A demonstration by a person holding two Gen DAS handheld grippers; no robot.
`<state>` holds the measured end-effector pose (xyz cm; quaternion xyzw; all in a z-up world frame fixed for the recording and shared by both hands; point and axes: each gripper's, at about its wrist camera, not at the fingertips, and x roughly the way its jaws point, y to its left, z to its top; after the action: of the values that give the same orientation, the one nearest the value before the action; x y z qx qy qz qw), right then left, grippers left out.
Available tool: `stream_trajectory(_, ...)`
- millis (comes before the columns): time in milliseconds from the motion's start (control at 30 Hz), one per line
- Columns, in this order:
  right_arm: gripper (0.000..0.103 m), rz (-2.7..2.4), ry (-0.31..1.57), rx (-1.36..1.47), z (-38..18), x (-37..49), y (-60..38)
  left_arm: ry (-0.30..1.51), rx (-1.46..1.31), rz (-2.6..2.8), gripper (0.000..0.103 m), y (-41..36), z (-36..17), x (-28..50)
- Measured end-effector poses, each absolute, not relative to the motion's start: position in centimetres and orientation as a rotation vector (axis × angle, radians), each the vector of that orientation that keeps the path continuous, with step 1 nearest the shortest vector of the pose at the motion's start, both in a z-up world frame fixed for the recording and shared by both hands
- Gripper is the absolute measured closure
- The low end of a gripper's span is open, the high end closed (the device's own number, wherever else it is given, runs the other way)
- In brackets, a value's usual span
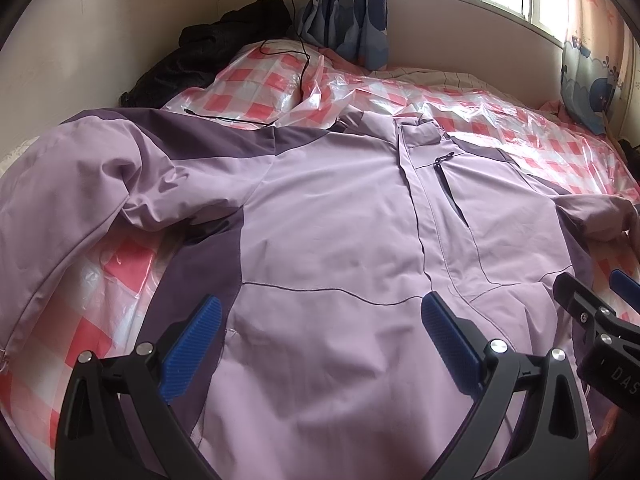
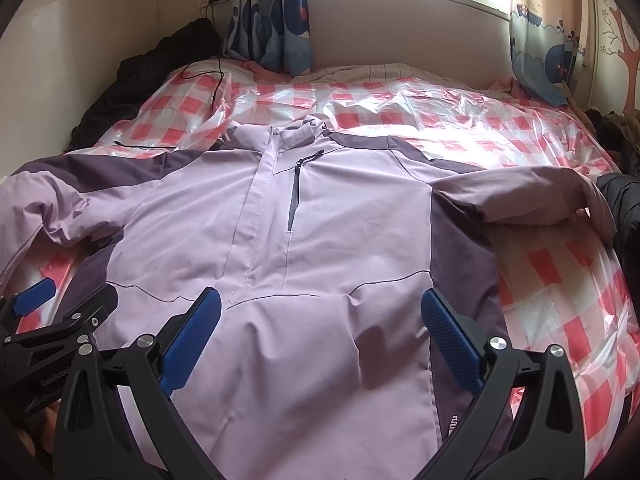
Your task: Fold large clothes
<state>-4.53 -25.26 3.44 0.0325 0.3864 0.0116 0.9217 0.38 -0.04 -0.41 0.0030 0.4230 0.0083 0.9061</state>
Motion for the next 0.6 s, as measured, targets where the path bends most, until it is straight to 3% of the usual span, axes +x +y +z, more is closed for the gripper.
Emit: stream_trajectory(600,0.006,0.023,0.796,0.070,3.27,-4.54,-25.16,0.895,0.007,0.018,0.007,-0.04,-0.59,0.50)
